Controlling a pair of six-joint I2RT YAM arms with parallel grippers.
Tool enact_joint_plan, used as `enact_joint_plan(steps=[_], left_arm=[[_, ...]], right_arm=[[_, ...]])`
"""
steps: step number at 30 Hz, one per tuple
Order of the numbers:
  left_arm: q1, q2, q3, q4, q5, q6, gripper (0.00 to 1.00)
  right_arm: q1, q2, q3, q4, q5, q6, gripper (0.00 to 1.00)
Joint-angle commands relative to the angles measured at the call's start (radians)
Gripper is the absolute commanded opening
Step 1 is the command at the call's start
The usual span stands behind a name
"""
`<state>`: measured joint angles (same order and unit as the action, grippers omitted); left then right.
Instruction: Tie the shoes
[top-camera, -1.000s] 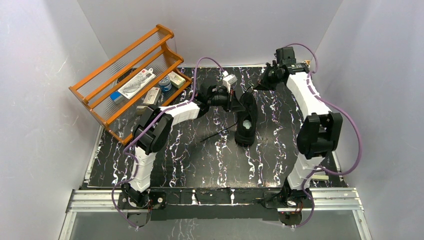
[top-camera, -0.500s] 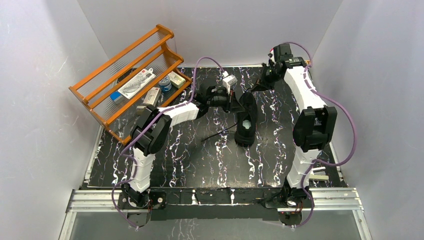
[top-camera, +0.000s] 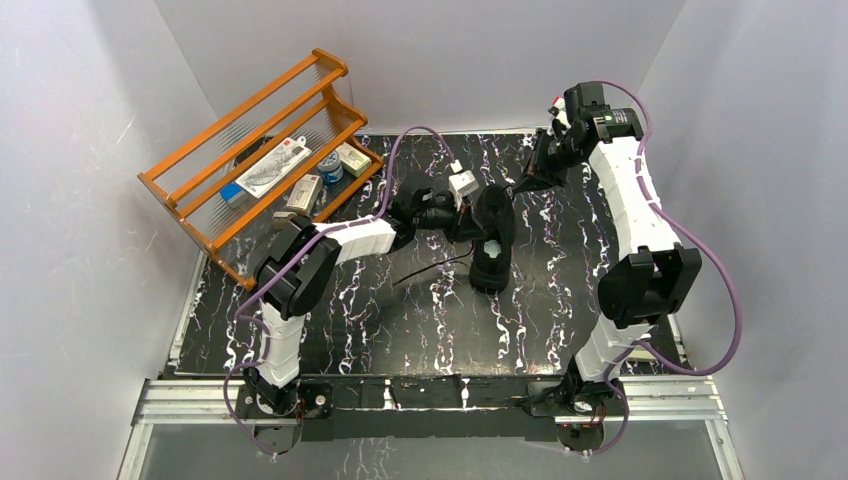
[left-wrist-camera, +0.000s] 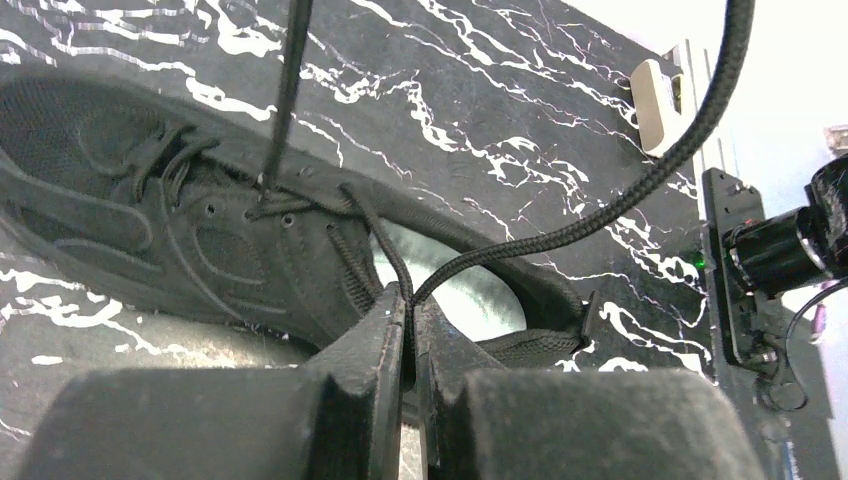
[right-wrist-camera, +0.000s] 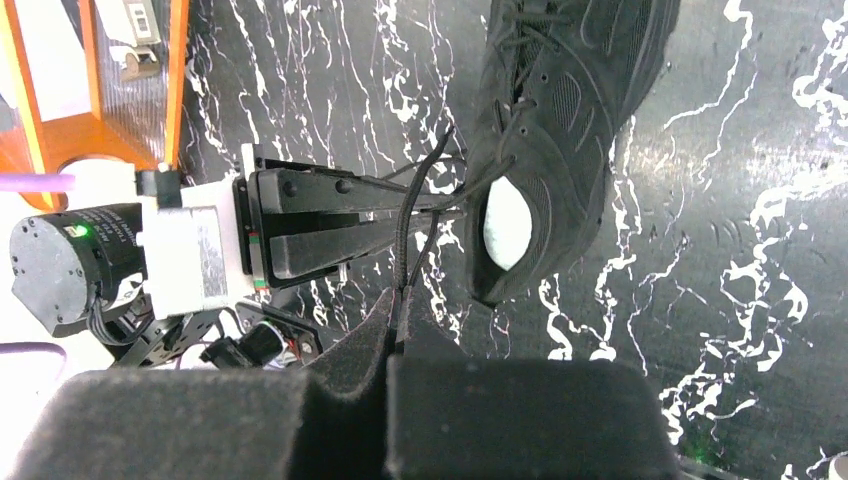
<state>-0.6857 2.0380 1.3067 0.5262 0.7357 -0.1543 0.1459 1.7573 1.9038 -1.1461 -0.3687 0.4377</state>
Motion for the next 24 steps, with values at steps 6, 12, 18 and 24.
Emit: enact_joint_plan(steps=[6, 12, 18, 24], left_arm=[[-0.014, -0.086, 0.003, 0.060, -0.018, 0.270, 0.00], [-0.014, -0.061, 0.034, 0.012, -0.010, 0.355, 0.00], [-0.014, -0.059, 0.033, 0.003, 0.000, 0.380, 0.00], [-0.015, -0.056, 0.029, 0.008, 0.018, 0.389, 0.00]], right_arm=[[-0.010, -0.037, 0.029, -0.103, 0.007, -0.042, 0.00], [-0.017, -0.008, 0.086, -0.178, -0.017, -0.056, 0.00], [-0.020, -0.032, 0.024, -0.169, -0.039, -0.059, 0.00], [-0.022, -0.008, 0.023, -0.155, -0.065, -0.061, 0.00]])
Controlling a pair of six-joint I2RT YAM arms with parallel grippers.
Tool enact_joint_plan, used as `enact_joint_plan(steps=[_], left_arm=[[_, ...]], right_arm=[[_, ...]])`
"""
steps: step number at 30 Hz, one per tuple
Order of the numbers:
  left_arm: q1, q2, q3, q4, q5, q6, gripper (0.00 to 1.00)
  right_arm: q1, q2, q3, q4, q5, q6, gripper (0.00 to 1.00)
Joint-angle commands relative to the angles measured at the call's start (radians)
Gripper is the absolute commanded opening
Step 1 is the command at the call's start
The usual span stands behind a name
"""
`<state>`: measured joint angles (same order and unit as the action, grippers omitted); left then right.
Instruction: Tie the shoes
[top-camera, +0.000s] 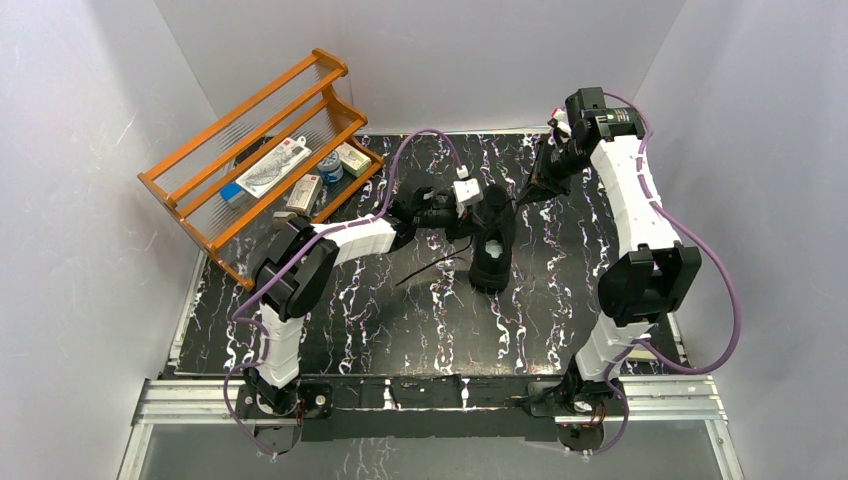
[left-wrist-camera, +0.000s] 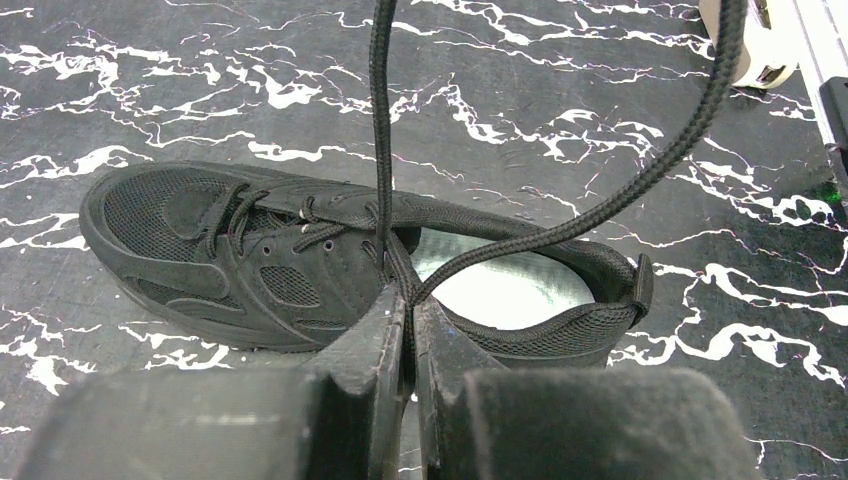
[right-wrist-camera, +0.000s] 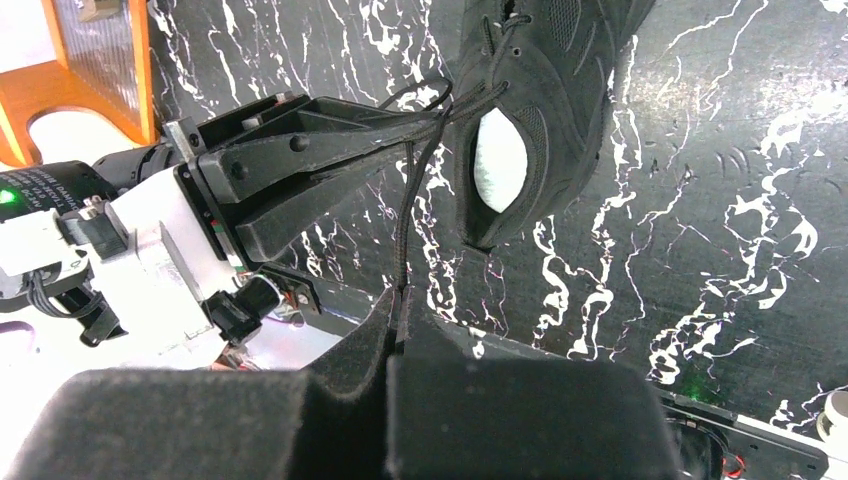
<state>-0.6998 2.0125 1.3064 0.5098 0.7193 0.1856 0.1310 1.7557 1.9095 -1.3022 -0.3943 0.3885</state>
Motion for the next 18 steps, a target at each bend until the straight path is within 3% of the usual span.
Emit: enact_joint_plan(steps=[1, 18], left_arm=[[-0.001, -0.029, 0.031, 0.026, 0.035, 0.054, 0.00], [-0.001, -0.005, 0.090, -0.101, 0.015, 0.199, 0.00]], right_arm=[[-0.007, 0.000, 0.021, -0.002, -0.047, -0.013, 0.00], [-0.014, 0.028, 0.093, -0.065, 0.005, -0.049, 0.00]])
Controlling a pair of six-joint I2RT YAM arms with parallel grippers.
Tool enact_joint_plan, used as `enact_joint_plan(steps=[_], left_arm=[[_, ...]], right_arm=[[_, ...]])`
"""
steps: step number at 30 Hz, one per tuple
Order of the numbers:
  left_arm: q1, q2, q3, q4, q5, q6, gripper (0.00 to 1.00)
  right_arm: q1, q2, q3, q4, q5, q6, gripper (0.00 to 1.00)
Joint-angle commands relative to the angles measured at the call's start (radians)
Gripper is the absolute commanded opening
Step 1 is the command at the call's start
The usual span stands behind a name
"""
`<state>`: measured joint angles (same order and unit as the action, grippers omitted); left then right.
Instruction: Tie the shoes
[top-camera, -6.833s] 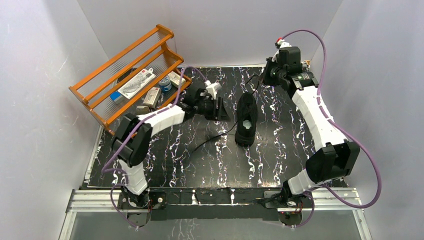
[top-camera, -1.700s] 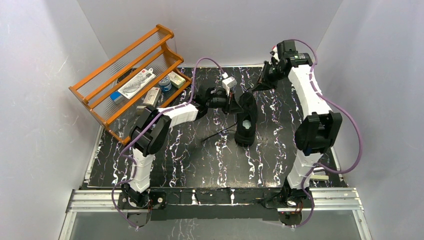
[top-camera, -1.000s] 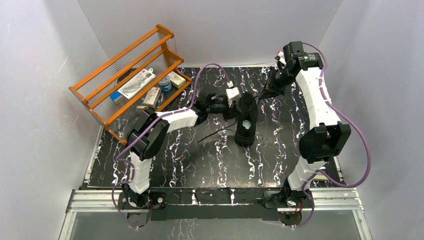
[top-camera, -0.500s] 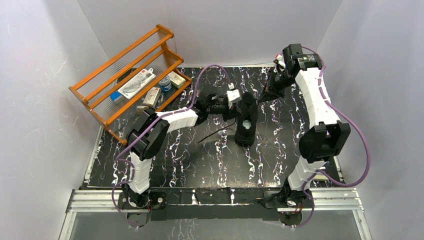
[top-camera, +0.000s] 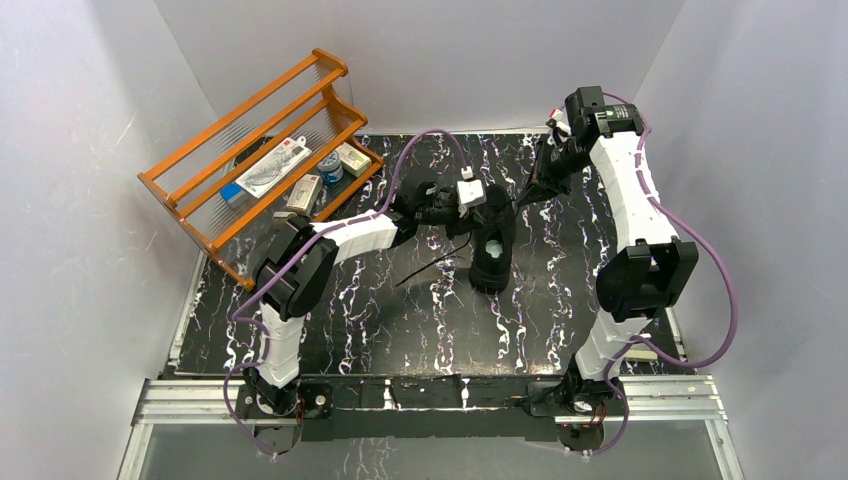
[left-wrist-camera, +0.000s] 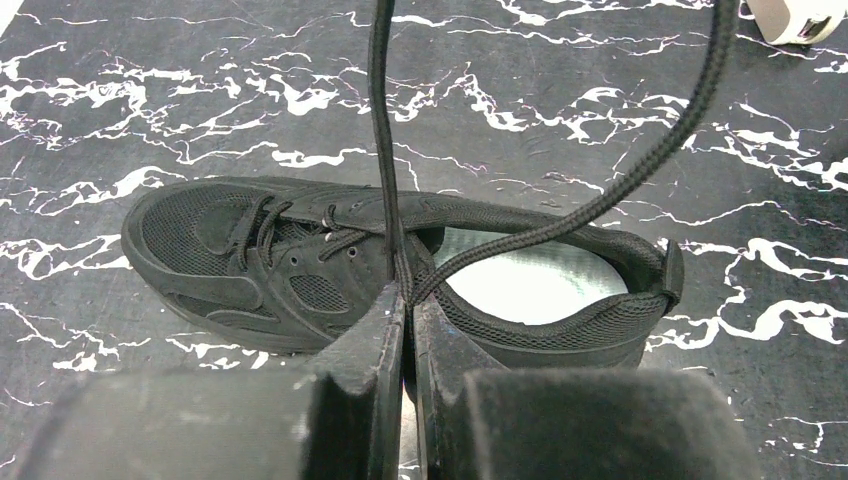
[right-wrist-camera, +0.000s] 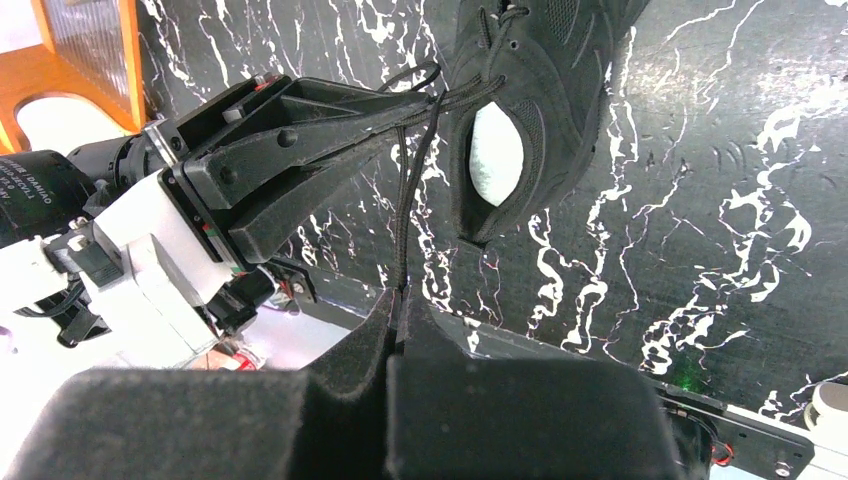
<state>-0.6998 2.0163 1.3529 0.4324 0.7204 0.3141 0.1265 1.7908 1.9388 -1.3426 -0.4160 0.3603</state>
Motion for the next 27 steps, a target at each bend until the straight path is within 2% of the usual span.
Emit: enact_joint_plan(steps=[1, 11, 20, 25, 27], left_arm=[[-0.001, -0.007, 0.044, -0.025, 0.014, 0.071, 0.00], [-0.007, 0.000, 0.033, 0.010, -0.010, 0.072, 0.00], [-0.017, 0.003, 0.035, 0.003, -0.068, 0.160, 0.00], [-0.018, 0.011, 0.037, -0.022, -0.098, 0.224, 0.00], [-0.023, 0.005, 0.048, -0.027, -0.070, 0.181, 0.00]], right_arm=[[-0.010, -0.007, 0.065, -0.025, 0.024, -0.021, 0.00], [-0.011, -0.003, 0.010, -0.026, -0.033, -0.035, 0.00], [-0.011, 0.003, -0.008, -0.027, -0.075, -0.031, 0.00], [-0.011, -0.005, -0.008, -0.027, -0.081, -0.026, 0.00], [-0.013, 0.032, 0.019, 0.004, -0.037, -0.035, 0.00]])
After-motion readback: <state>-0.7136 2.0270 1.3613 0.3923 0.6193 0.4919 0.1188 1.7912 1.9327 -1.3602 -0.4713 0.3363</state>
